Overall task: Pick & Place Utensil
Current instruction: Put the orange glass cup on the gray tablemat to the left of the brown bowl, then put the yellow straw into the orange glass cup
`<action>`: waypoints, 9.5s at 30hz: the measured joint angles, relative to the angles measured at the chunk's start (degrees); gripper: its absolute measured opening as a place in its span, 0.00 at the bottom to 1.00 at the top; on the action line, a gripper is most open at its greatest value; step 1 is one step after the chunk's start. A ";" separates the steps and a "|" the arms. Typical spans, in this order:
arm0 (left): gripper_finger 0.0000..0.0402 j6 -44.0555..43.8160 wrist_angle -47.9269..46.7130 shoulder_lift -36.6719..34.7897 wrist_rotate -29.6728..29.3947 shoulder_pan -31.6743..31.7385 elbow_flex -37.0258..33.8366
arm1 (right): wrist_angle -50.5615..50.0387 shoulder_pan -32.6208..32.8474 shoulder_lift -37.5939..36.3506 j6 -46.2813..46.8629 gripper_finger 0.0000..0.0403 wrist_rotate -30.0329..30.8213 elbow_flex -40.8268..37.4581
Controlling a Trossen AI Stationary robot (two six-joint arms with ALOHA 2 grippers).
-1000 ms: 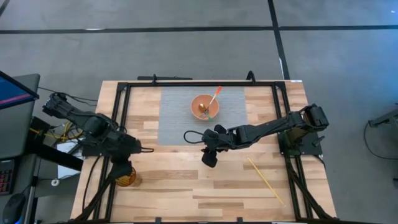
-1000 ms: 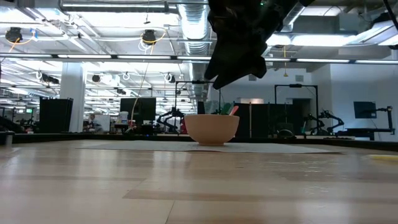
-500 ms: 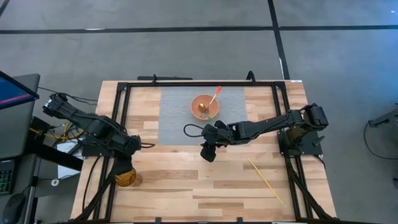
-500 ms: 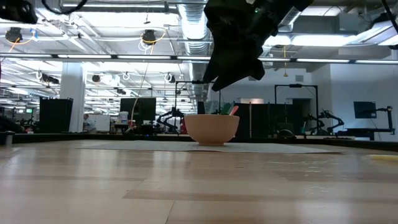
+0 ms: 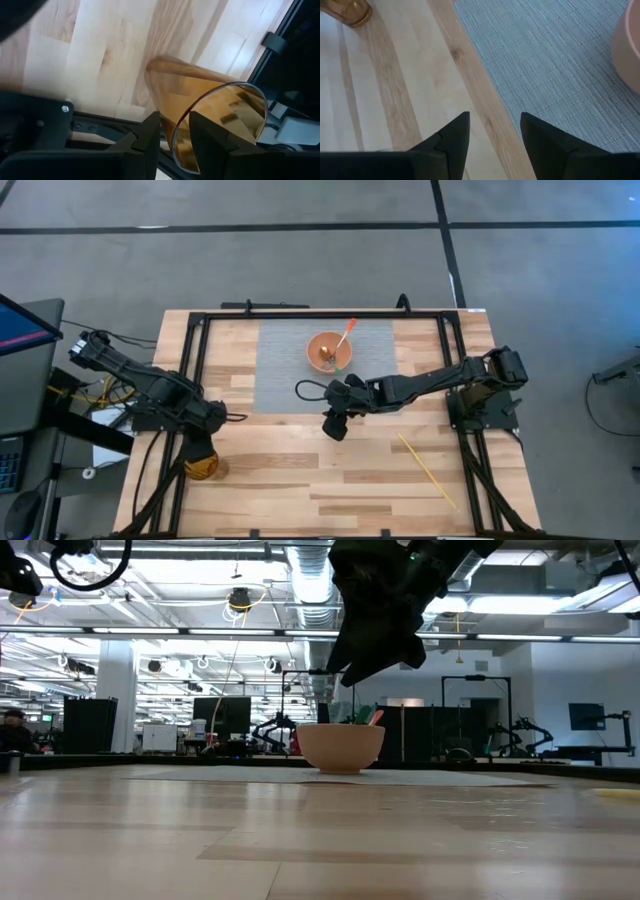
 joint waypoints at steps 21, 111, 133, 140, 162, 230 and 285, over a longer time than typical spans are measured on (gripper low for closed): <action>0.26 3.91 0.95 0.00 -2.85 -4.63 0.02 | 0.02 -0.24 0.00 0.00 0.43 0.00 0.00; 0.04 61.47 23.22 29.79 -20.49 66.79 17.46 | 9.92 -1.40 0.00 -11.37 0.42 0.11 0.00; 0.25 64.81 26.84 29.86 -22.52 67.15 17.38 | 10.16 -1.39 0.00 -11.39 0.40 0.09 0.00; 0.34 66.45 30.29 23.67 -22.86 66.40 17.40 | 10.21 -1.76 0.00 -11.49 0.40 0.03 0.00; 0.36 57.38 31.97 -2.42 -12.52 55.26 10.99 | -22.74 8.22 -1.55 19.60 0.32 -1.46 0.02; 0.36 57.35 36.10 -5.35 -12.62 54.83 9.46 | -37.44 25.38 -0.92 56.22 0.33 -12.96 -11.78; 0.36 57.36 39.11 -5.35 -12.62 54.83 9.49 | -32.36 23.35 -0.96 56.01 0.33 -14.02 -17.03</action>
